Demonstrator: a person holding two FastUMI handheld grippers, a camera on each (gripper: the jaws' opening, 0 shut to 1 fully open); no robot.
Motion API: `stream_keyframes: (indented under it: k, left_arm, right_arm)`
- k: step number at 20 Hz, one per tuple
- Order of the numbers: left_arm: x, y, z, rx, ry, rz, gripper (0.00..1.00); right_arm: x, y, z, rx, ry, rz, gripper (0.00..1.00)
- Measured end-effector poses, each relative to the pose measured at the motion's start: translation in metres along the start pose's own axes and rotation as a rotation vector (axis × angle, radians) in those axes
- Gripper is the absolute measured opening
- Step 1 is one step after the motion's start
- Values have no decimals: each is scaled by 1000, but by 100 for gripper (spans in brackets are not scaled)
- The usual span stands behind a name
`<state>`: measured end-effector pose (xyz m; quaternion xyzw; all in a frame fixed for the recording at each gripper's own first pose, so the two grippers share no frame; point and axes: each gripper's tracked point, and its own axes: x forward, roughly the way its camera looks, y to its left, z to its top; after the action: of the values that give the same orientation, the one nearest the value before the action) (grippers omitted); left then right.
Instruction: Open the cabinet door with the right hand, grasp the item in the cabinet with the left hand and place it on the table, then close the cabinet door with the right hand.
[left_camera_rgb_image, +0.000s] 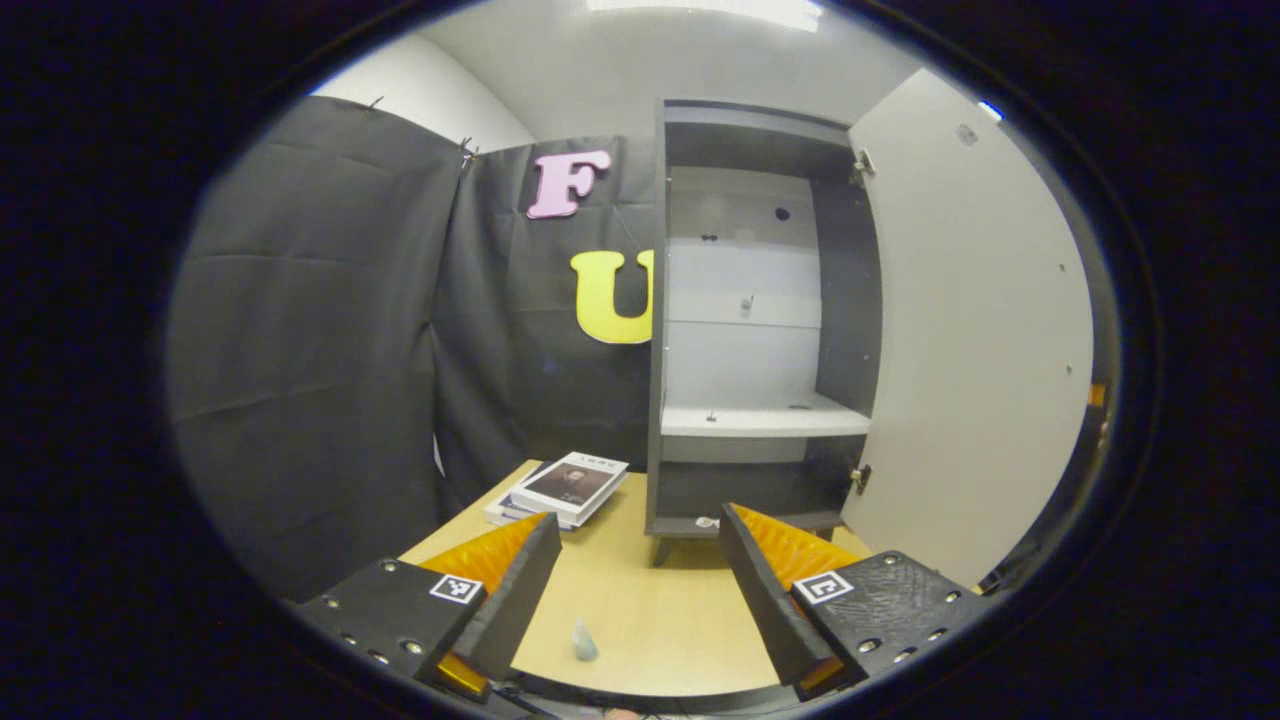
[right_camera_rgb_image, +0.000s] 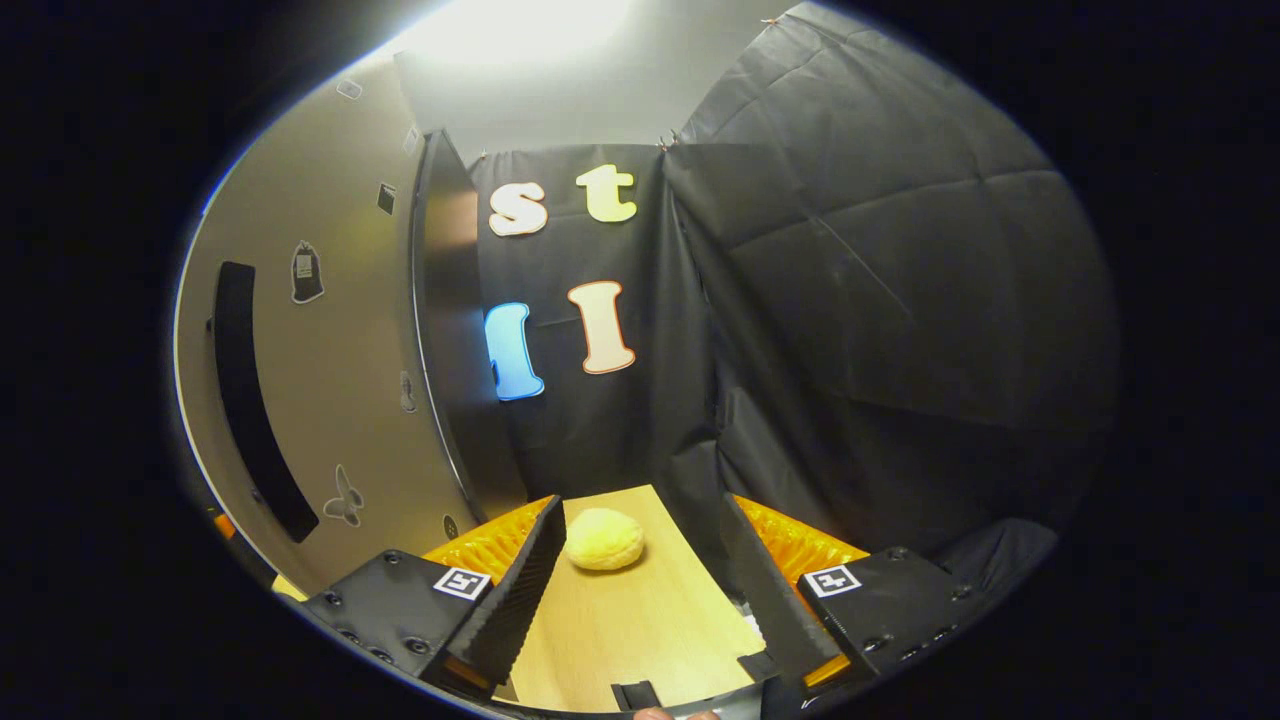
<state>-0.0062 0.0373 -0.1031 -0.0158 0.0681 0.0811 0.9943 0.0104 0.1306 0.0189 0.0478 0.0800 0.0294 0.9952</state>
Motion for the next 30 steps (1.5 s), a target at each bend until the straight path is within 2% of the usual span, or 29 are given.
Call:
stream_keyframes:
  k: [1, 2, 3, 4, 5, 6, 8, 9, 10, 15, 20, 21, 22, 23, 24, 25, 26, 27, 30]
  left_arm:
    - [-4, -3, 11, -10, -11, 5, 97]
    - [-6, -3, 24, -16, -23, 23, 96]
    - [-10, -1, 33, -18, -25, 41, 98]
    - [-11, 1, 43, -20, -19, 53, 97]
    - [-9, 0, 50, -25, -15, 58, 96]
    - [-8, -1, 61, -36, -24, 51, 96]
    - [-4, 5, 75, -48, -26, 57, 96]
    - [0, 11, 78, -47, -27, 64, 96]
    - [3, 17, 84, -48, -26, 73, 96]
    - [28, 41, 89, -86, -27, 49, 96]
    - [53, 67, 75, -100, 3, 24, 96]
    - [57, 73, 75, -96, 6, 18, 96]
    - [60, 76, 74, -90, 7, 11, 97]
    - [63, 80, 74, -85, 6, 3, 96]
    - [67, 83, 73, -85, 7, -4, 96]
    - [69, 85, 73, -87, 9, -13, 97]
    - [71, 88, 74, -87, 8, -17, 96]
    - [74, 92, 76, -83, 8, -17, 96]
    - [83, 101, 78, -83, 12, -23, 97]
  right_arm:
    - [0, 7, 1, 8, -1, 33, 98]
    - [-1, 10, 3, 6, -2, 52, 93]
    - [-3, 13, 7, 3, -4, 71, 98]
    - [-8, 19, 13, 0, -13, 94, 93]
    - [-12, 27, 23, -8, -28, 117, 93]
    - [-17, 33, 30, -23, -42, 138, 98]
    - [-22, 45, 42, -52, -50, 170, 98]
    - [-25, 50, 49, -60, -54, 184, 93]
    - [-30, 56, 57, -63, -61, 194, 98]
    - [-42, 80, 80, -72, -88, 213, 98]
    - [-49, 99, 70, -117, -69, 183, 98]
    - [-53, 101, 70, -124, -74, 163, 92]
    - [-49, 97, 68, -122, -68, 145, 95]
    - [-49, 98, 68, -109, -67, 129, 91]
    - [-49, 98, 68, -97, -66, 112, 91]
    - [-50, 99, 70, -85, -72, 95, 95]
    - [-52, 100, 70, -77, -78, 84, 91]
    - [-54, 102, 69, -77, -82, 75, 95]
    - [-64, 113, 65, -95, -86, 62, 95]
